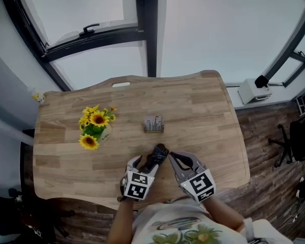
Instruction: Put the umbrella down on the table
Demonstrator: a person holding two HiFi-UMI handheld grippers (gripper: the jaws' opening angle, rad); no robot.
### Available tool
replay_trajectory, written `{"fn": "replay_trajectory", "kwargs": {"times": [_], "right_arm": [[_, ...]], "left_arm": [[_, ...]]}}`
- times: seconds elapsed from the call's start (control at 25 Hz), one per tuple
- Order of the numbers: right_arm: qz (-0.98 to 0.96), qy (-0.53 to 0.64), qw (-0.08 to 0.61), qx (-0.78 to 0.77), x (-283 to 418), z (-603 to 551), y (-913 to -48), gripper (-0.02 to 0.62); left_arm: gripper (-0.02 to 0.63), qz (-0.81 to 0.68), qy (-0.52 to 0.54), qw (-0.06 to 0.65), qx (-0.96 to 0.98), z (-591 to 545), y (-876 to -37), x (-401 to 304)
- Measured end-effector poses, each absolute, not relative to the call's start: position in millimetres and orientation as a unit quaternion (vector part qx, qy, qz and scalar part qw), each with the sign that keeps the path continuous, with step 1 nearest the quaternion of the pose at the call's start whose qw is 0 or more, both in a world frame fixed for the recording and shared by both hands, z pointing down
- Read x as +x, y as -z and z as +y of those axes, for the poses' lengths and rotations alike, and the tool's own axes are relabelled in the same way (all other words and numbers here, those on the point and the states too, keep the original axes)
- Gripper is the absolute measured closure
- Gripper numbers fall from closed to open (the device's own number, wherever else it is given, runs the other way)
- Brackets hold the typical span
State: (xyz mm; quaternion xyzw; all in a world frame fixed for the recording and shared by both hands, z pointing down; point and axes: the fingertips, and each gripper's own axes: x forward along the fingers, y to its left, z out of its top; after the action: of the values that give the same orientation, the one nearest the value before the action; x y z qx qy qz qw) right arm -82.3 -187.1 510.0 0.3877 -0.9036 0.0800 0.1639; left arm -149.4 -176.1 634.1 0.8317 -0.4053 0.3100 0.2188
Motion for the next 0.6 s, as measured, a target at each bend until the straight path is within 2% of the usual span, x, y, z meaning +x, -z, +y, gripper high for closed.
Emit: {"fn": "replay_trajectory", "kwargs": {"times": [0.2, 0.28, 0.36, 0.44, 0.6], "right_arm": [[-0.906, -0.077, 0.166, 0.382, -84.1, -183.6, -507.7, 0.597], [-0.907, -0.076, 0.166, 0.381, -84.7, -181.8, -506.4, 0.597], [-0.907, -0.074, 0.166, 0.379, -84.5, -179.9, -505.0, 0.597], [-0.908, -0.073, 0.166, 0.378, -84.0, -177.6, -503.8, 0.597], [-0.908, -0.071, 0.166, 0.378, -81.5, -172.7, -501.4, 0.597]], "left_arm": [[0.363, -0.435, -0.284, 0.182, 0.835, -181.7, -600.3, -152.4], [0.442, -0.454, -0.271, 0.172, 0.831, -182.4, -589.9, -154.6], [0.492, -0.468, -0.259, 0.158, 0.830, -183.9, -576.5, -156.0], [0.595, -0.477, -0.245, 0.144, 0.832, -185.8, -561.3, -156.8], [0.604, -0.475, -0.222, 0.147, 0.839, -181.5, -545.1, -153.1]]}}
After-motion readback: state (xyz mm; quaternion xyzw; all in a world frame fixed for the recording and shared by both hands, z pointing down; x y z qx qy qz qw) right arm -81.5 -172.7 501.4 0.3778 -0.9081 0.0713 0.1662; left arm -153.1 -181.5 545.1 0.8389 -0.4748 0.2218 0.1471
